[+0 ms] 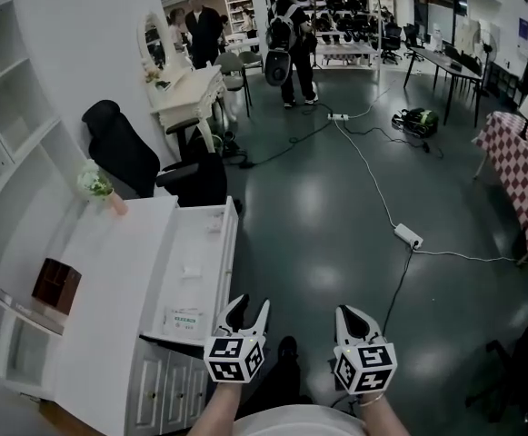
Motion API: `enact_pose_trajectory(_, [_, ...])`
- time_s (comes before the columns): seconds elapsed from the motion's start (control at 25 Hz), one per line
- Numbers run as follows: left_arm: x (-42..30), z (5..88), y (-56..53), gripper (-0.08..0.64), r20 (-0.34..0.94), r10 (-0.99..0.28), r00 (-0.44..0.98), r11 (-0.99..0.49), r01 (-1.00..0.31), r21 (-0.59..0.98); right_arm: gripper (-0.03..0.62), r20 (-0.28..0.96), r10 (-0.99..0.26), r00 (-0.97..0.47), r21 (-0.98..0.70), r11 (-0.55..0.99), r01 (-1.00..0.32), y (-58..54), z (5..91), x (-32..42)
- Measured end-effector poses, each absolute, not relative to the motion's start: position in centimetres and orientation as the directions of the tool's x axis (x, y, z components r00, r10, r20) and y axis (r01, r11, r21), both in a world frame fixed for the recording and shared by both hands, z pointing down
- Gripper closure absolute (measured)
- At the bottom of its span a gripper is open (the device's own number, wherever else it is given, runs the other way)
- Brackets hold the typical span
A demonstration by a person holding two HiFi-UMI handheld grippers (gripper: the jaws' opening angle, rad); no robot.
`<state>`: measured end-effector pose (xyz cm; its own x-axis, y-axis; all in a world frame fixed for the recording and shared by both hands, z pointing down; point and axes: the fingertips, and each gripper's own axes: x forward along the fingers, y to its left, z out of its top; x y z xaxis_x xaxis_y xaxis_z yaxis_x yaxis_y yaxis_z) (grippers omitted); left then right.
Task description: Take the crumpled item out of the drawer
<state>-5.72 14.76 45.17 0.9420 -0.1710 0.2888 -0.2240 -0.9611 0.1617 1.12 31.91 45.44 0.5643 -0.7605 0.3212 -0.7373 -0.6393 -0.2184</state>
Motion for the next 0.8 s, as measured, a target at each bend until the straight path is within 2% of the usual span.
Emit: enact_pose_trajectory(0.8, [9.0, 45.6, -2.5, 0.370, 0.306, -0.231, 0.923, -0.943, -0.290, 0.162, 0.591, 0.368, -0.768, 0.524, -0.237, -0.622, -0.746, 14.4, 45.7, 17.1])
